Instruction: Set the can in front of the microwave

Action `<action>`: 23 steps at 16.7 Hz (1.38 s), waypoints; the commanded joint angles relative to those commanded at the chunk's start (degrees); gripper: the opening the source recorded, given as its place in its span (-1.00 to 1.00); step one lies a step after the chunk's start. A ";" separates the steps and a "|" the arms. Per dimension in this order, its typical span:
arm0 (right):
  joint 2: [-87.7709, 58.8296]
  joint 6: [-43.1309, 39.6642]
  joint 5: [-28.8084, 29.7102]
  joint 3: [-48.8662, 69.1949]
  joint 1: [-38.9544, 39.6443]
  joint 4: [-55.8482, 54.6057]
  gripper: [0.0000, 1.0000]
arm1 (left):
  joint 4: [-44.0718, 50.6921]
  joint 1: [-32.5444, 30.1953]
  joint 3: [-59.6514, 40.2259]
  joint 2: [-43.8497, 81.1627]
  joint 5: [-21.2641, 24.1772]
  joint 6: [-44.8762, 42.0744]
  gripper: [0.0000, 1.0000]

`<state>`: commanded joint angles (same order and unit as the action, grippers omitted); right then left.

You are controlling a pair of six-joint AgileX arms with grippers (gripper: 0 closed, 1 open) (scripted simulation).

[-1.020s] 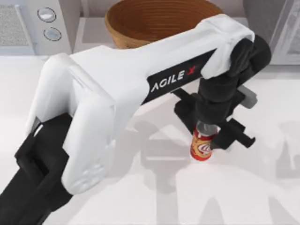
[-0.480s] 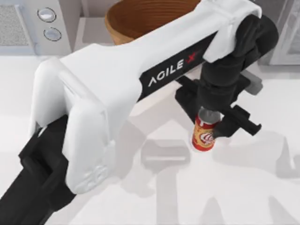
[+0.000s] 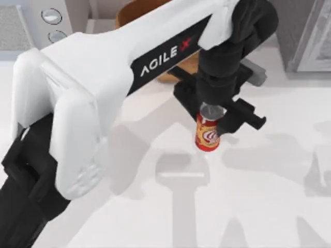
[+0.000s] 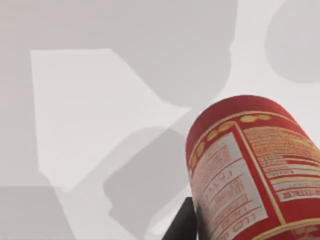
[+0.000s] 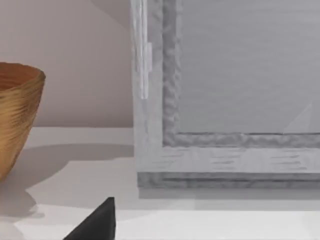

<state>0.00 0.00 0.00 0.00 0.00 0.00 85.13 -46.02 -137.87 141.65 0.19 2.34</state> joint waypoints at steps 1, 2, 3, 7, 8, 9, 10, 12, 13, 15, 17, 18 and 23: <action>0.00 0.00 0.00 0.00 0.00 0.00 1.00 | -0.51 2.50 1.38 -1.14 -0.04 -0.65 -1.00; 0.00 0.00 0.00 0.00 0.00 0.00 1.00 | -1.09 5.38 2.95 -2.37 -0.07 -1.34 -1.00; 0.00 0.00 0.00 0.00 0.00 0.00 1.00 | -1.73 8.58 4.70 -3.68 -0.10 -2.07 -1.00; 0.00 0.00 0.00 0.00 0.00 0.00 1.00 | -4.76 23.33 13.04 -8.85 -0.12 -5.32 -1.00; 0.00 0.00 0.00 0.00 0.00 0.00 1.00 | -5.57 27.20 15.29 -10.03 -0.12 -6.18 -1.00; 0.00 0.00 0.00 0.00 0.00 0.00 1.00 | -6.39 31.02 17.51 -11.16 -0.13 -7.04 -1.00; 0.00 0.00 0.00 0.00 0.00 0.00 1.00 | -7.21 34.75 19.66 -12.25 -0.14 -7.87 -1.00; 0.00 0.00 0.00 0.00 0.00 0.00 1.00 | -8.79 41.72 23.63 -14.26 -0.15 -9.45 -1.00; 0.00 0.00 0.00 0.00 0.00 0.00 1.00 | -9.52 44.82 25.36 -15.15 -0.16 -10.16 -1.00; 0.00 0.00 0.00 0.00 0.00 0.00 1.00 | -10.77 49.96 28.20 -16.64 -0.18 -11.32 -1.00; 0.00 0.00 0.00 0.00 0.00 0.00 1.00 | -11.61 53.31 30.00 -17.60 -0.21 -12.09 -1.00; 0.00 0.00 0.00 0.00 0.00 0.00 1.00 | -11.82 54.12 30.43 -17.82 -0.23 -12.28 -1.00; 0.00 0.00 0.00 0.00 0.00 0.00 1.00 | -11.76 54.19 30.43 -17.56 -0.36 -12.41 -1.00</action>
<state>0.00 0.00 0.00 0.00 0.00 0.00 73.37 8.17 -107.44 124.09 -0.17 -10.07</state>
